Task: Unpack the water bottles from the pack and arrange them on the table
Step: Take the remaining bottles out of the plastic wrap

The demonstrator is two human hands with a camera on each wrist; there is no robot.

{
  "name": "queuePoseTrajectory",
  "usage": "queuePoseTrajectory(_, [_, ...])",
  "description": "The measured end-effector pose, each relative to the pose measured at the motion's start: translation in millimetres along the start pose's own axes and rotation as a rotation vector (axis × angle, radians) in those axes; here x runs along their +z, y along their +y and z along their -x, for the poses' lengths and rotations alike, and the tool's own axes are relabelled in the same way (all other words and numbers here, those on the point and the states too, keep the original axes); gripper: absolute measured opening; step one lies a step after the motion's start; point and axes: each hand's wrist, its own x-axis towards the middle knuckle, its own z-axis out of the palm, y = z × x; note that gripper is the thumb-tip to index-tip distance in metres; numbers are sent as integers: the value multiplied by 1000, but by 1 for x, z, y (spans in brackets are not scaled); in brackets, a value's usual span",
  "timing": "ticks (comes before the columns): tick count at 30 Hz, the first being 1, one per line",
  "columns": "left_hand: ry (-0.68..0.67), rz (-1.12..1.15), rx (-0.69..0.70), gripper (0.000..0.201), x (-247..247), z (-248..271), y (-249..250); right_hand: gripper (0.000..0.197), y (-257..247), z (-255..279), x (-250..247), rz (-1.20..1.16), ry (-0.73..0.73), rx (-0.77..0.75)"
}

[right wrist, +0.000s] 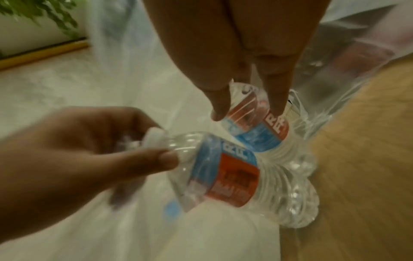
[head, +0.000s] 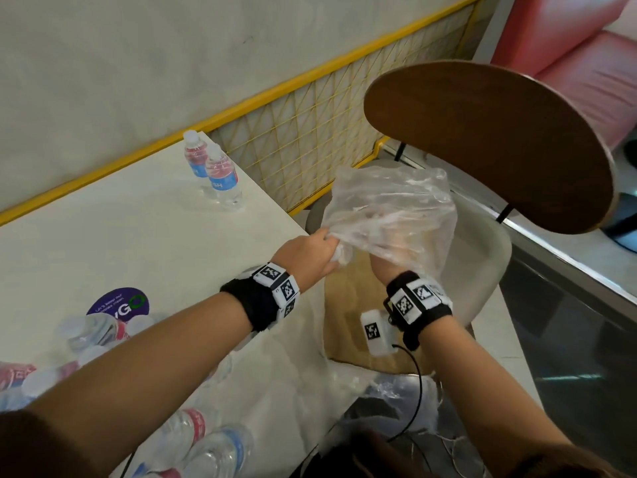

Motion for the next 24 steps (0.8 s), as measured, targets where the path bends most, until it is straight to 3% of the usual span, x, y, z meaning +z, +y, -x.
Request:
queuePoseTrajectory(3, [-8,-5,-30,36,-8,-26,-1,41,3,15,-7,-165,114,-100])
queuePoseTrajectory(5, [10,-45,-20,33,-14,-47,-3,34,-2,37,-12,-117,258,-228])
queuePoseTrajectory(9, [78,4,38,31,-31,-85,-1,25,2,60,-15,-11,332,-510])
queuePoseTrajectory(12, [240,144,100,46,-42,-95,3,25,0,74,-19,-24,257,-538])
queuePoseTrajectory(15, [346,-49,267,33,-51,-89,19,25,0,91,-14,-29,169,-639])
queuePoseTrajectory(19, [322,-95,355,36,-52,-71,39,30,4,99,12,-35,-7,-709])
queuePoseTrajectory(24, [270,237,270,37,-53,-46,22,29,13,89,37,57,-57,-544])
